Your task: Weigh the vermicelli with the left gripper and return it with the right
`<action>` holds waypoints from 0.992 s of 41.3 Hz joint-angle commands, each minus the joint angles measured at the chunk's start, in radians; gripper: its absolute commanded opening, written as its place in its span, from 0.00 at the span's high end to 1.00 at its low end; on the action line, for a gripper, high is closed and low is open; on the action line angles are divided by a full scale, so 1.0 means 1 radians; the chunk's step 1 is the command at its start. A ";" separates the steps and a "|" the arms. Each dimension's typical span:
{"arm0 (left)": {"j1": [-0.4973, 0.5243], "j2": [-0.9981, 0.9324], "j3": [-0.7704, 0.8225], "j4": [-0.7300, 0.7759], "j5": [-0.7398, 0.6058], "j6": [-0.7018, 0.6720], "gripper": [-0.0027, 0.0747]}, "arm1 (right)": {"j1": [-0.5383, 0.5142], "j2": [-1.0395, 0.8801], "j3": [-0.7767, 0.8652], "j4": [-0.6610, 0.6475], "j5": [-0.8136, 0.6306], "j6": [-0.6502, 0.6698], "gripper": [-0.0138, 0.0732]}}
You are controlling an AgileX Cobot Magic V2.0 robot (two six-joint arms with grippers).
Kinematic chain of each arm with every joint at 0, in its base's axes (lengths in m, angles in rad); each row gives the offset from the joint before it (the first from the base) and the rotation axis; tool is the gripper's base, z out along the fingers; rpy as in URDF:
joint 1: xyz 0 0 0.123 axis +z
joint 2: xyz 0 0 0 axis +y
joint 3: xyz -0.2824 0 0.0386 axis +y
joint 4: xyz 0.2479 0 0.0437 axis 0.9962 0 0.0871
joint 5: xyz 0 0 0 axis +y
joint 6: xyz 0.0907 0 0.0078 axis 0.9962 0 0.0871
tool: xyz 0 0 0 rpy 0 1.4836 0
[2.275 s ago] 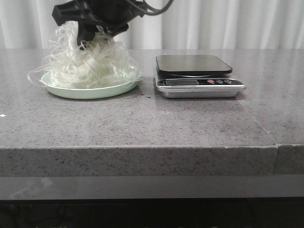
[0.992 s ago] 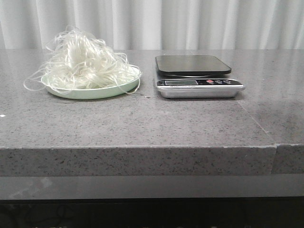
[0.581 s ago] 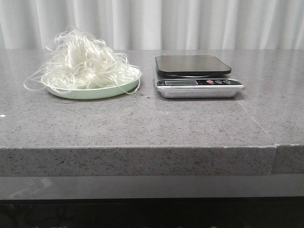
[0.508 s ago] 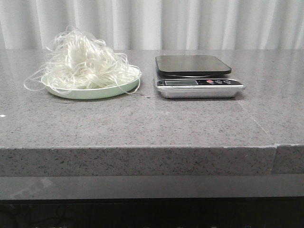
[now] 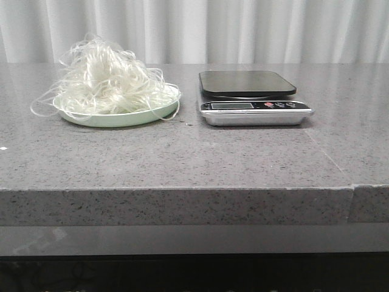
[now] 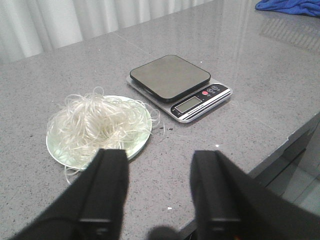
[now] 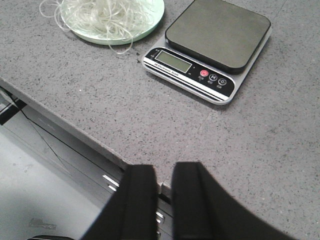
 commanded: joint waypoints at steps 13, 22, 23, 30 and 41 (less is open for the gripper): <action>0.001 0.004 -0.024 -0.001 -0.073 -0.012 0.78 | -0.007 -0.002 -0.024 -0.018 -0.060 0.001 0.66; 0.001 0.004 -0.024 -0.001 -0.073 -0.012 0.78 | -0.007 -0.002 -0.024 -0.018 -0.060 0.001 0.66; 0.001 0.004 -0.024 -0.001 -0.073 -0.012 0.78 | -0.007 -0.002 -0.024 -0.018 -0.060 0.001 0.66; 0.001 0.004 -0.024 -0.001 -0.073 -0.012 0.78 | -0.007 -0.002 -0.024 -0.018 -0.060 0.001 0.66; 0.132 -0.088 0.073 0.046 -0.175 -0.003 0.78 | -0.007 -0.002 -0.024 -0.018 -0.059 0.001 0.66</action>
